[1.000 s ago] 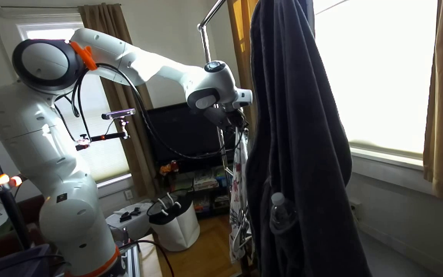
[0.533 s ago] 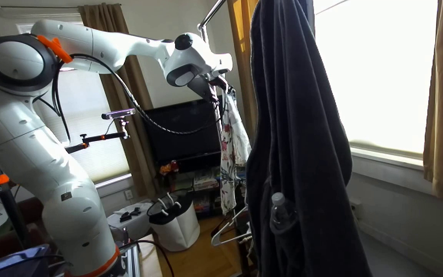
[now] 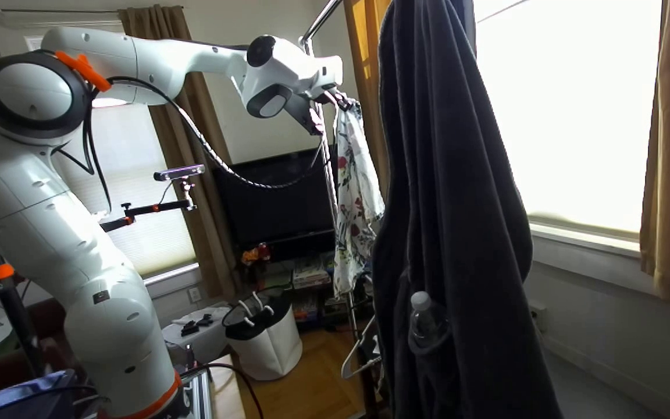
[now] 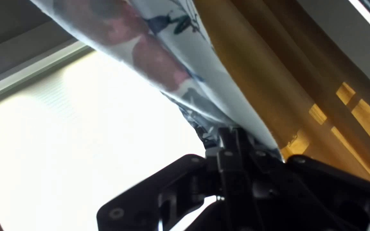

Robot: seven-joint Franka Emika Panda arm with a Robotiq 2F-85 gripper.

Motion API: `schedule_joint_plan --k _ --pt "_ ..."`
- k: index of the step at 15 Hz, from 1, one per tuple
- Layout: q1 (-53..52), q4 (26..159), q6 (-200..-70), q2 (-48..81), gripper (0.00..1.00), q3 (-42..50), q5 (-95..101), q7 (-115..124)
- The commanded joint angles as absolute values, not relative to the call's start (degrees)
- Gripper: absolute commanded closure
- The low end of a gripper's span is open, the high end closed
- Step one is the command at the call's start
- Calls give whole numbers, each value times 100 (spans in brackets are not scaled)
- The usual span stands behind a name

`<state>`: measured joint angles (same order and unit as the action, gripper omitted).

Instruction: Pull the white silk scarf from the top rail and hang it on the bottom rail

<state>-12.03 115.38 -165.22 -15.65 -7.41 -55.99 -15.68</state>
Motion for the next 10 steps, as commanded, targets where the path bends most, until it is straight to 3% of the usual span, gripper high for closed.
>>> schedule_joint_plan --k 1,7,10 --pt "-1174 10806 -17595 -1088 99 -1096 -5618 -844" --pt "-1342 9600 -20362 596 99 -1713 -4782 -142" --pt "-1524 9224 -20779 1264 99 -1726 -5363 -988"
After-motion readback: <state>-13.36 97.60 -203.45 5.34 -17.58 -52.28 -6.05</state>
